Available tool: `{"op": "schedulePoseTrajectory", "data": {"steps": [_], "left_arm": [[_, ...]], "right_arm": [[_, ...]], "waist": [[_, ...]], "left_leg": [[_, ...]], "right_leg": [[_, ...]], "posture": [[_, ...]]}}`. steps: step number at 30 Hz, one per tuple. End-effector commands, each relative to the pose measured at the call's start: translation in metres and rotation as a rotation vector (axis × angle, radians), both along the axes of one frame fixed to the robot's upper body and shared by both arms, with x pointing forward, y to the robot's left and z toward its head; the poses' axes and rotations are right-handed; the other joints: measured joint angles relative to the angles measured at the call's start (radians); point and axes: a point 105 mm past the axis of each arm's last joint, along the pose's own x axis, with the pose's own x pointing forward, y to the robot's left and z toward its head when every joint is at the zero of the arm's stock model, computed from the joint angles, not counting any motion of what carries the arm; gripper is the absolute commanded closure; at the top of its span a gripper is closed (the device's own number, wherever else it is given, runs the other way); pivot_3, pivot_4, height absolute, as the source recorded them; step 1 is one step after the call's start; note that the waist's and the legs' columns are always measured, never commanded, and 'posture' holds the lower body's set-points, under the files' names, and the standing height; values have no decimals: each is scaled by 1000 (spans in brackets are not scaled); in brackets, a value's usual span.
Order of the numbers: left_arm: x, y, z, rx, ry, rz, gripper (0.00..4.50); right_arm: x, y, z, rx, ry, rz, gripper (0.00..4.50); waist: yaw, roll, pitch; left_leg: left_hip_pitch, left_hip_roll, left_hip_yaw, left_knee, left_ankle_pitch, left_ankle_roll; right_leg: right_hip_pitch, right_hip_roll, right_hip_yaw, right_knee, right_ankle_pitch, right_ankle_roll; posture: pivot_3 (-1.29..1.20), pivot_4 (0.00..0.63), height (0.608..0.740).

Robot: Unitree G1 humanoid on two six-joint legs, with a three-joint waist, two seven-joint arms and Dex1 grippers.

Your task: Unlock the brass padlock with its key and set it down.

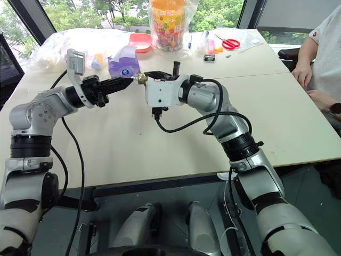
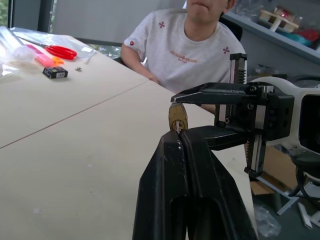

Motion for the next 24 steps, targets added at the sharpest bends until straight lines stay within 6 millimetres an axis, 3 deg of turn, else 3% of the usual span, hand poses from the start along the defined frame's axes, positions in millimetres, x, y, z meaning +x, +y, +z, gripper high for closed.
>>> {"op": "schedulePoseTrajectory", "data": {"steps": [1, 5, 12, 18, 20, 23, 24], "left_arm": [[-1, -3, 15, 4, -70, -12, 4460], [2, -8, 6, 124, -132, -2, 4460], [-3, -17, -11, 479, -426, -43, 4460], [-2, -18, -16, 636, -614, -60, 4460], [-1, -19, -16, 626, -603, -64, 4460], [1, -17, -5, 464, -375, -69, 4460], [-1, -15, 1, 379, -277, -96, 4218]], "right_arm": [[-10, 6, 14, 23, -59, 34, 3837], [-11, 6, 13, 18, -53, 38, 3837], [-10, 5, 12, 20, -17, 37, 3837], [-9, 5, 13, 25, 0, 38, 3837], [-9, 5, 13, 24, -1, 38, 3837], [-9, 6, 14, 16, -11, 37, 3837], [-9, 6, 14, 10, -18, 36, 3837]], "waist": [[0, 0, 0], [0, 0, 0], [2, 0, 0], [2, 0, 0], [2, 0, 0], [4, 0, 0], [3, 0, 0]], "left_leg": [[0, 0, 0, 0, 0, 0], [0, 0, 0, 0, 0, 0], [0, 0, 0, 0, 0, 0], [0, 0, 0, -1, 0, 0], [0, 0, 0, -1, 0, 0], [0, 0, 0, 0, 0, 0], [-1, 0, 0, 0, 0, 0]], "right_leg": [[0, 0, 0, 0, 0, 0], [0, 0, 0, 0, 0, 0], [0, 0, 0, -1, 0, -1], [0, 0, 0, -1, -1, -1], [0, 0, 0, -1, -1, -1], [0, 0, 0, -1, -1, -1], [0, 0, -1, -1, -1, 0]], "posture": [[0, 150, 740], [0, 150, 740], [0, 150, 740], [0, 150, 740], [0, 150, 740], [0, 150, 740], [0, 150, 740]]}}
